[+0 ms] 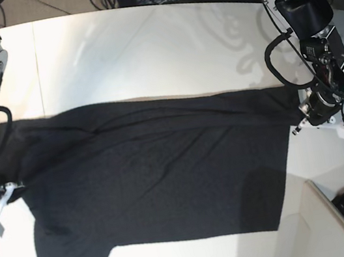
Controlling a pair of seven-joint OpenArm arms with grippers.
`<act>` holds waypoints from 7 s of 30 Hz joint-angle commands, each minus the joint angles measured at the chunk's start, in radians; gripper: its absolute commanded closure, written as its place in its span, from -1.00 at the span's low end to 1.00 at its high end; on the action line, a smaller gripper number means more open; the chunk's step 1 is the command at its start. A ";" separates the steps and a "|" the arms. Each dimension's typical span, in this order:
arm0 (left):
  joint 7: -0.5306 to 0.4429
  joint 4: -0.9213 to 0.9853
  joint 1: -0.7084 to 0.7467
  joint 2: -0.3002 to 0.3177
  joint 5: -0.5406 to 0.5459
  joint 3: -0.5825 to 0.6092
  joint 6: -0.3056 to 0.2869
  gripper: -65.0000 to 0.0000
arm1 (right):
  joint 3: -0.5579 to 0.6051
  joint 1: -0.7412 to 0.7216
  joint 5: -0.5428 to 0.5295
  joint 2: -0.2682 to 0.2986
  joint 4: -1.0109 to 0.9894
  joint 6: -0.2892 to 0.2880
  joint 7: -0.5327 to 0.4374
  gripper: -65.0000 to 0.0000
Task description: Layout the t-shirt on the table in an organized manner, then fold the t-shirt properly
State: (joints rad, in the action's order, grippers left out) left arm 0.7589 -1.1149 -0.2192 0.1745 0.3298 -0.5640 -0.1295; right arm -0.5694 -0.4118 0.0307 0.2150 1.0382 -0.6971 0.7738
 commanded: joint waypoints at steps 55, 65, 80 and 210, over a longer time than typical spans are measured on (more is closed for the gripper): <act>-0.201 0.086 0.159 -0.072 0.236 -0.072 -0.008 -0.46 | -0.617 0.288 -0.328 -0.219 0.098 -0.001 -0.098 -0.14; -0.201 0.091 0.159 -0.065 0.234 -0.072 -0.008 0.59 | -0.625 0.230 -0.331 -0.141 -0.146 0.029 -0.228 -0.14; -0.163 0.019 0.168 -0.049 0.231 -0.064 -0.005 1.00 | -0.616 0.216 -0.326 -0.118 -0.138 0.078 -0.210 1.00; 0.320 -0.676 0.634 0.067 0.233 -0.256 0.251 -0.03 | -0.308 0.824 -0.332 -0.274 0.764 0.420 0.144 0.04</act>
State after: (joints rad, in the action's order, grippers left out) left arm 1.0882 -1.7729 0.4137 0.2260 0.5602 -0.8181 0.1249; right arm -0.8742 0.4114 -0.2947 -0.0734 1.7847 -0.2737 0.9367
